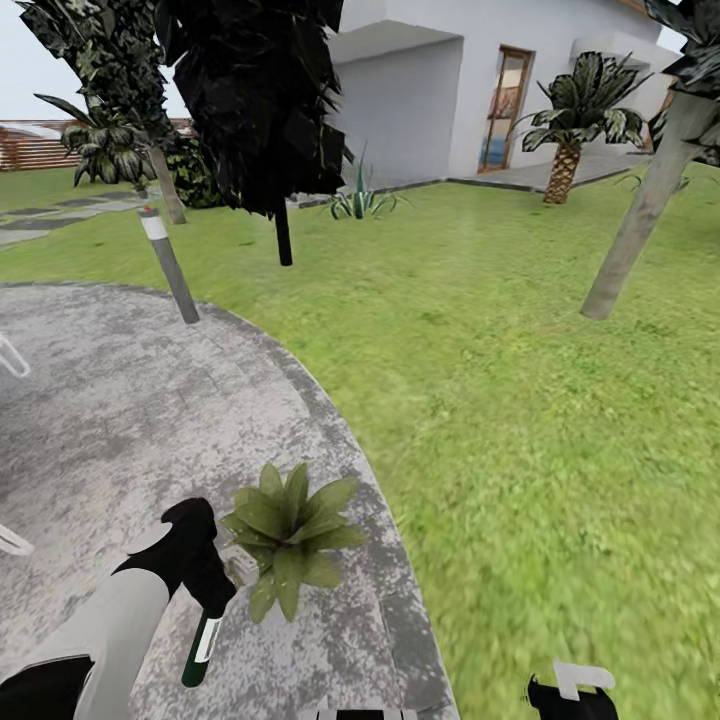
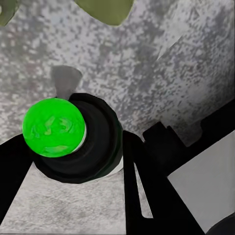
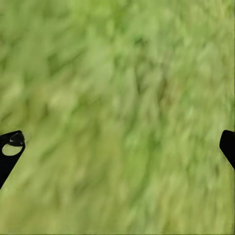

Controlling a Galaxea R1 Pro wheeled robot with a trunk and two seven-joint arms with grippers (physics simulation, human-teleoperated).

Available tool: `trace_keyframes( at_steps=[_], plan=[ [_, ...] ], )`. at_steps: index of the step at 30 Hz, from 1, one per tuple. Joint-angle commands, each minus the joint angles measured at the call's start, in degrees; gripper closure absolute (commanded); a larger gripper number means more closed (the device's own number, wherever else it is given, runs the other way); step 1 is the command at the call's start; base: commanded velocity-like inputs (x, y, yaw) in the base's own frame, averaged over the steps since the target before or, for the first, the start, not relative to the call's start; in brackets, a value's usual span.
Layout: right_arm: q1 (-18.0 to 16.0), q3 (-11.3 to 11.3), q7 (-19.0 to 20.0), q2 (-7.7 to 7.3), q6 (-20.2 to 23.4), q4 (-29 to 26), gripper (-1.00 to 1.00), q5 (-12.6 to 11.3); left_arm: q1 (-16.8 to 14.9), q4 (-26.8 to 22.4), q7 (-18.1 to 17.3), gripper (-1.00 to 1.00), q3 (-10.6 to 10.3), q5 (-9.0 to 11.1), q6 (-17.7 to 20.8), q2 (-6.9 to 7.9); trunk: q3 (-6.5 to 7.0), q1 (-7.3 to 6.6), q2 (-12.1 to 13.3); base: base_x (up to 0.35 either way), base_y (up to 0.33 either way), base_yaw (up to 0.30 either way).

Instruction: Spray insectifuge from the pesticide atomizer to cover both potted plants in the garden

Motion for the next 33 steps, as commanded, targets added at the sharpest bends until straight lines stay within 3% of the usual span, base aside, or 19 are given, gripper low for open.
trace_keyframes(
  at_steps=[1, 8, 12, 19, 24, 30, 33],
  plan=[
    [0.0, -0.4, -0.1, -0.07, -0.2, 0.1, -1.0, 0.6, 0.0, -0.1, -0.5, 1.0, 0.3, -0.5, 0.5, 0.03, -0.05, -0.01, 0.0, 0.0, -0.307, 0.003],
    [0.0, -0.4, -0.3, 0.41, -0.2, -0.2, -1.0, 0.5, 0.0, -1.1, -0.4, 1.0, 0.8, -0.6, 0.5, 0.82, -0.05, -0.01, 0.0, 0.0, -0.307, 0.035],
    [0.0, -0.4, -0.3, 0.49, -0.2, -0.2, -1.0, 0.5, 0.0, -1.2, -0.3, 1.0, 3.3, -0.6, 0.5, 0.91, -0.05, -0.01, 0.0, 0.0, -0.307, 0.238],
    [0.0, -0.4, -0.3, 0.5, -0.2, -0.2, -1.0, 0.5, 0.0, -1.2, -0.3, 1.0, 3.9, -0.6, 0.5, 0.81, -0.05, -0.01, 0.0, 0.147, -0.262, 0.276],
    [0.0, -0.4, -0.3, 0.5, -0.2, -0.2, -1.0, 0.5, 0.2, -1.1, -0.2, 1.0, 3.8, -0.7, 0.4, 0.8, -0.05, -0.01, 0.0, 0.077, -0.043, 0.278],
    [0.0, -0.5, -0.3, 0.5, -0.2, -0.2, -1.0, 0.5, 3.6, -0.6, -0.2, 1.0, 3.8, -0.5, 0.4, 3.77, -0.05, -0.01, 0.0, 0.002, -0.001, 0.278],
    [0.0, -0.4, -0.3, 0.5, -0.2, -0.2, -1.0, 0.5, 4.0, -1.1, 0.2, 1.0, 4.1, -0.3, 0.4, 3.07, -0.05, -0.01, 0.0, 0.0, 0.0, 0.267]
  ],
)
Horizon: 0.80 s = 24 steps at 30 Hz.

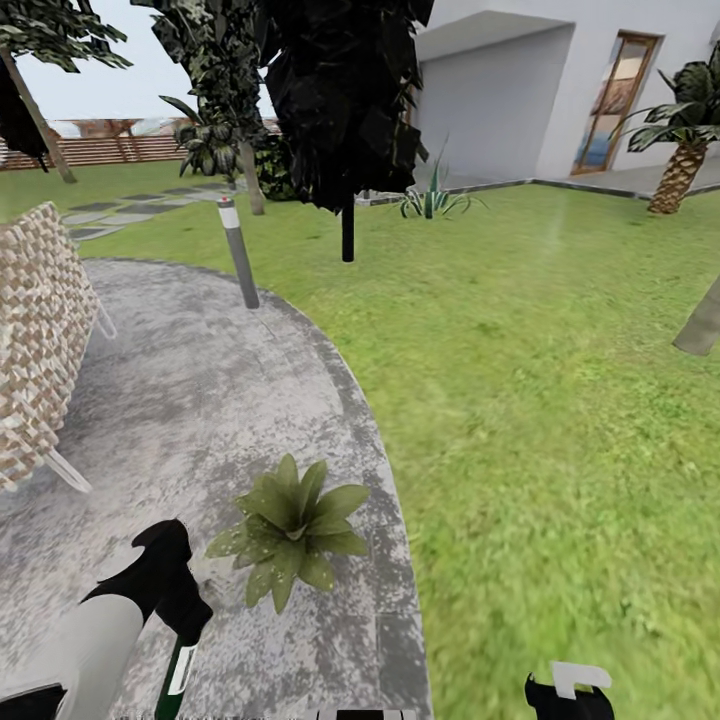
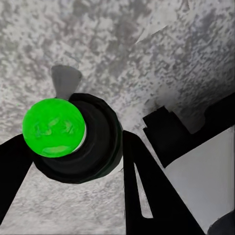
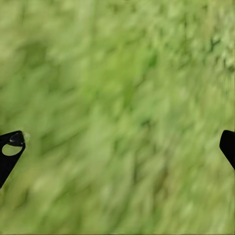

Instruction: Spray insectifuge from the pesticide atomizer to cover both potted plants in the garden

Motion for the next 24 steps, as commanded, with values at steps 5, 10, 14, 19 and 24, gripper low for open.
trace_keyframes(
  at_steps=[5, 10, 14, 19, 24],
  plan=[
    [0.0, -0.5, -0.2, -0.12, -0.2, 0.1, -1.0, 0.6, -0.1, -4.7, 2.3, 1.0, 0.4, 2.0, 2.0, -4.78, -0.05, -0.01, 0.0, 0.0, 0.0, 0.083],
    [0.0, -0.5, -0.2, -0.25, -0.2, 0.0, -1.0, 0.5, 0.0, -5.8, 2.7, 1.0, 1.7, 2.3, 3.1, -5.5, -0.05, -0.01, 0.0, 0.0, 0.0, 0.043],
    [0.0, -0.5, -0.2, -0.19, -0.2, 0.0, -1.0, 0.5, -0.7, -6.4, 2.4, 1.0, 2.7, 1.9, 4.0, -5.95, -0.05, -0.01, 0.0, 0.0, 0.0, 0.245],
    [0.0, -0.5, -0.2, -0.37, -0.2, -0.1, -1.0, 0.5, -7.9, -4.7, -1.2, 1.0, 1.0, 1.6, 8.1, -6.22, -0.05, -0.01, 0.0, 0.0, 0.0, 0.27],
    [0.0, -0.4, -0.1, -0.6, -0.1, 0.2, -1.0, 0.7, -12.3, -2.7, -13.4, 1.0, -10.2, -1.6, 9.9, -6.15, -0.05, -0.01, 0.0, 0.0, 0.0, 0.086]
  ],
)
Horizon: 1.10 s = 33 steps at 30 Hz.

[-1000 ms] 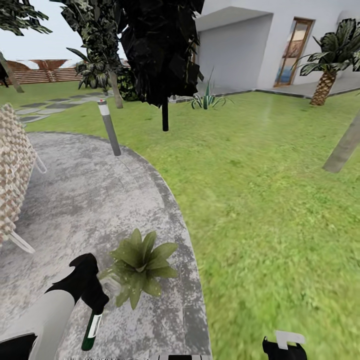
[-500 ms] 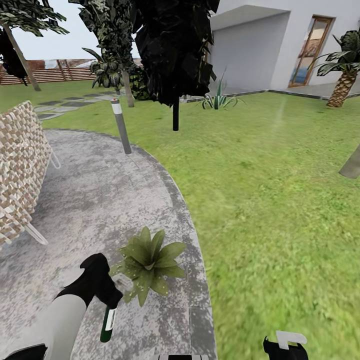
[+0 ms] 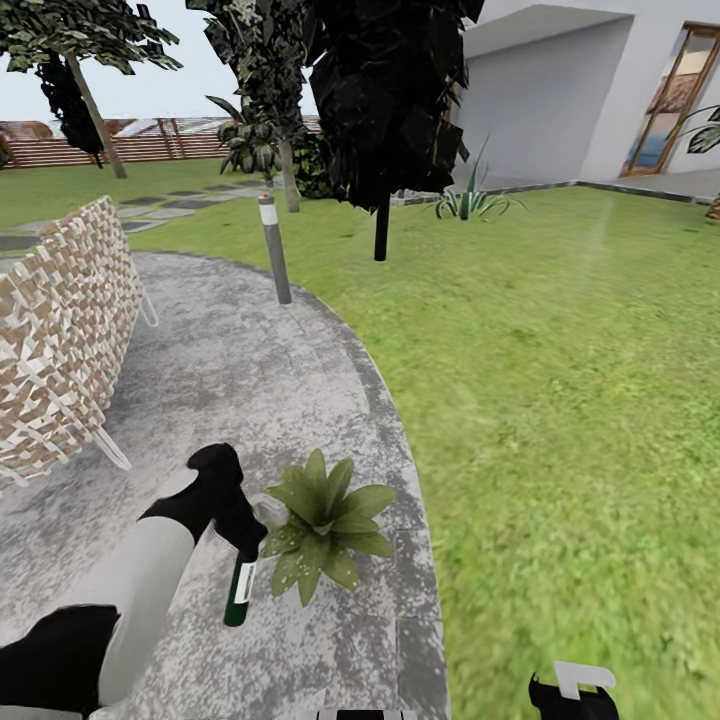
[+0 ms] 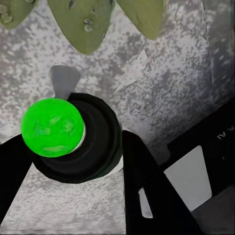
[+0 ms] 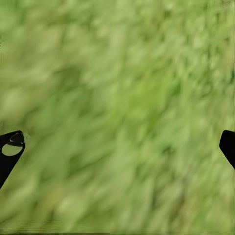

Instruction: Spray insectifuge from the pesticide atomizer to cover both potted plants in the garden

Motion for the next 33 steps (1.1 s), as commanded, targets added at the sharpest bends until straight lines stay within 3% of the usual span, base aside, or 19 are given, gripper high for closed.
trace_keyframes(
  at_steps=[1, 3, 7, 13, 28, 33],
  plan=[
    [0.0, -0.4, -0.1, -0.01, -0.2, 0.2, -1.0, 0.7, -0.7, 0.1, -2.9, 1.0, -0.9, -1.7, 1.5, -0.08, -0.05, -0.01, 0.0, 0.0, 0.0, 0.007],
    [0.0, -0.4, -0.1, -0.1, -0.2, 0.2, -1.0, 0.7, -1.7, 0.2, -3.9, 1.0, -1.7, -3.8, 2.3, -0.11, -0.05, -0.01, 0.0, 0.0, 0.0, 0.003],
    [0.0, -0.4, -0.1, -0.18, -0.2, 0.3, -1.0, 0.7, -1.3, 0.2, -3.9, 1.0, -2.0, -4.8, 2.6, 0.28, -0.05, -0.01, 0.0, 0.0, 0.0, 0.0],
    [0.0, -0.5, -0.1, 0.05, -0.2, 0.0, -1.0, 0.6, -1.1, 0.1, -3.9, 1.0, -1.6, -5.1, 2.7, 0.84, -0.05, -0.01, 0.0, 0.089, -0.105, 0.018],
    [0.0, -0.5, -0.2, 0.24, -0.3, 0.0, -1.0, 0.6, -1.1, -0.4, -3.9, 1.0, -1.9, -5.1, 2.7, 0.67, -0.05, -0.01, 0.0, 0.062, -0.258, 0.266],
    [0.0, -0.5, -0.2, 0.17, -0.2, 0.0, -1.0, 0.6, -1.1, -0.4, -3.9, 1.0, -1.9, -5.1, 2.8, 0.62, -0.05, -0.01, 0.0, 0.047, -0.273, 0.076]
  ],
)
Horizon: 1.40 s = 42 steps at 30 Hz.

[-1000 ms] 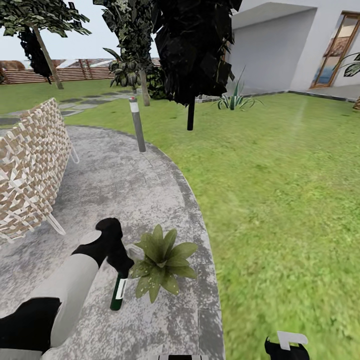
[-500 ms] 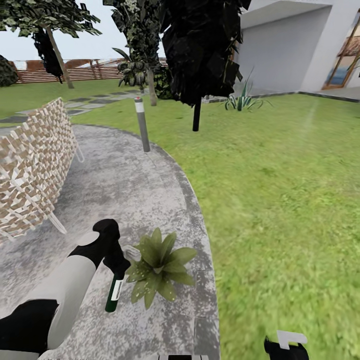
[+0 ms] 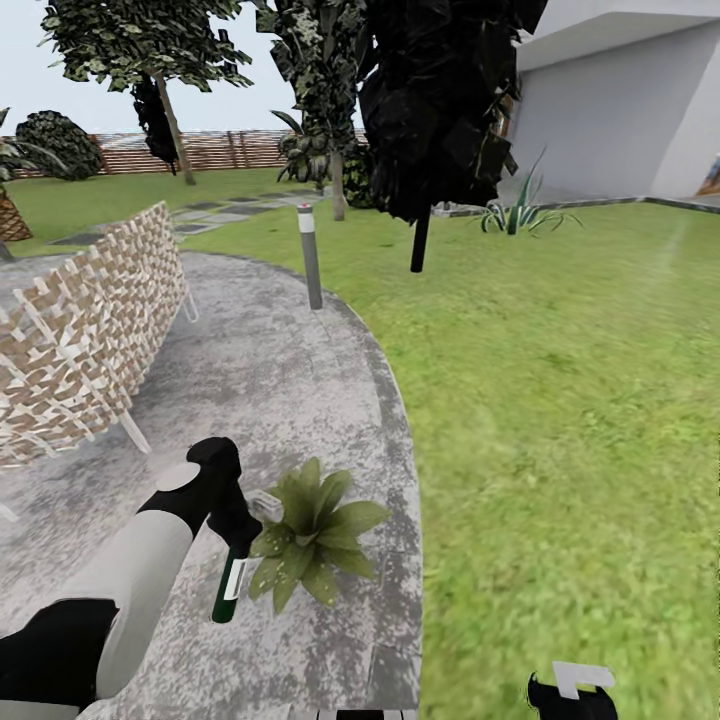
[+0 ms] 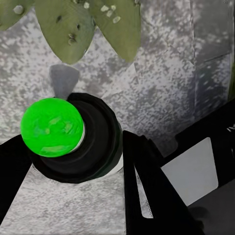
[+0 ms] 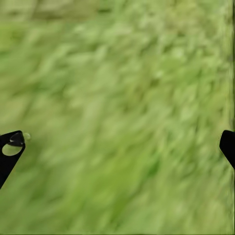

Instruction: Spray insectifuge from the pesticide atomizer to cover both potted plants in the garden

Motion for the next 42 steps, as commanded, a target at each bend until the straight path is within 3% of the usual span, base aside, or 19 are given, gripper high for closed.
trace_keyframes(
  at_steps=[1, 13, 20, 22, 25, 27, 34, 42],
  plan=[
    [0.0, -0.5, -0.1, 0.0, -0.1, 0.1, -1.0, 0.6, 0.0, -0.1, -0.6, 1.0, -0.1, -0.5, 0.6, 0.05, -0.05, 0.0, 0.0, 0.142, -0.262, 0.01],
    [0.0, -0.5, -0.1, 0.02, -0.2, 0.1, -1.0, 0.6, 0.0, 0.2, -0.6, 1.0, -0.1, -0.6, 0.5, 0.14, -0.05, 0.0, 0.0, 0.167, -0.145, 0.105],
    [0.0, -0.5, -0.1, -0.01, -0.1, 0.1, -1.0, 0.6, -0.2, 0.8, -0.6, 1.0, -0.3, -0.8, -1.2, 1.46, -0.05, 0.0, 0.0, 0.003, -0.001, 0.166],
    [0.0, -0.5, -0.1, -0.01, -0.1, 0.1, -1.0, 0.6, -0.1, 1.6, -0.6, 1.0, -1.0, -1.1, -3.1, 1.5, -0.05, 0.0, 0.0, 0.0, 0.0, 0.01],
    [0.0, -0.5, -0.1, -0.01, -0.1, 0.1, -1.0, 0.6, -0.1, 2.4, -0.6, 1.0, -4.7, -3.2, -5.9, 1.3, -0.05, 0.0, 0.0, 0.0, 0.0, 0.005],
    [0.0, -0.5, -0.1, -0.01, -0.1, 0.1, -1.0, 0.6, -0.3, 2.5, -0.6, 1.0, -5.6, -4.0, -6.1, 1.08, -0.05, 0.0, 0.0, 0.0, 0.0, 0.134],
    [0.0, -0.5, -0.1, -0.01, -0.1, 0.1, -1.0, 0.6, -0.4, 2.6, -0.6, 1.0, -5.9, -4.4, -6.1, 0.52, -0.05, 0.0, 0.0, 0.038, -0.02, 0.234],
    [0.0, -0.4, 0.0, -0.55, -0.1, 0.5, -1.0, 0.8, -0.4, 1.8, -0.6, 1.0, -5.9, -4.4, -6.1, 0.46, -0.05, 0.0, 0.0, 0.196, -0.197, 0.013]
  ],
)
